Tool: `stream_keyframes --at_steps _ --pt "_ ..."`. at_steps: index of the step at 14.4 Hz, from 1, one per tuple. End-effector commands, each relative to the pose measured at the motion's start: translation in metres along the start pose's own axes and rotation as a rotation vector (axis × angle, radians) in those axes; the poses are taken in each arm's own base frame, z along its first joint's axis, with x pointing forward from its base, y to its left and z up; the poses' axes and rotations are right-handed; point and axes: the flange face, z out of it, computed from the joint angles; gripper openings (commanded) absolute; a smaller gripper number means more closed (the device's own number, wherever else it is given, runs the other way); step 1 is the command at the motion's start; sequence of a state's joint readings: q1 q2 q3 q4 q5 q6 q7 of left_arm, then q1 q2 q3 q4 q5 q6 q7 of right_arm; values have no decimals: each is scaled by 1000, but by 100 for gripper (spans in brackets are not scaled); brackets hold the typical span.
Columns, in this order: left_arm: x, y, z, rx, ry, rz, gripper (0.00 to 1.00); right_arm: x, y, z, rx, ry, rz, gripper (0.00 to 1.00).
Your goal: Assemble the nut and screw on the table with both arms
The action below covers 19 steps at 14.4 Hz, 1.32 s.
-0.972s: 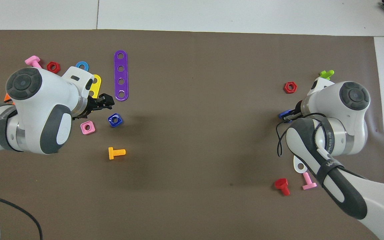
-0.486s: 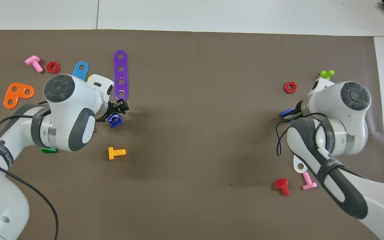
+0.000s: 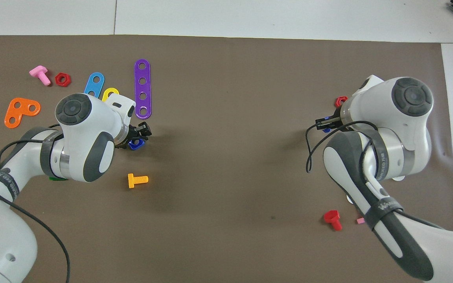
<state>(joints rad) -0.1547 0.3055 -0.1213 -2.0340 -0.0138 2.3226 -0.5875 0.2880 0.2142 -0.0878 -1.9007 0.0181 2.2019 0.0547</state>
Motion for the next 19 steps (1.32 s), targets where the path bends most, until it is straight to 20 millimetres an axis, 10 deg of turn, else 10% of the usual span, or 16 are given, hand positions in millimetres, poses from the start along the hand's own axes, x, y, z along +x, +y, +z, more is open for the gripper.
stream_keyframes --at_steps 1,6,9,19 --pt "-7 -2 2 2 8 -3 73 7 -77 -20 14 17 62 0" --pt "-14 3 3 15 -11 11 71 7 -230 -11 41 47 180 0" --pt "-14 4 2 17 -14 12 70 -3 -307 33 10 45 212 0" --pt "-9 1 0 37 5 48 40 11 -308 74 27 145 221 0"
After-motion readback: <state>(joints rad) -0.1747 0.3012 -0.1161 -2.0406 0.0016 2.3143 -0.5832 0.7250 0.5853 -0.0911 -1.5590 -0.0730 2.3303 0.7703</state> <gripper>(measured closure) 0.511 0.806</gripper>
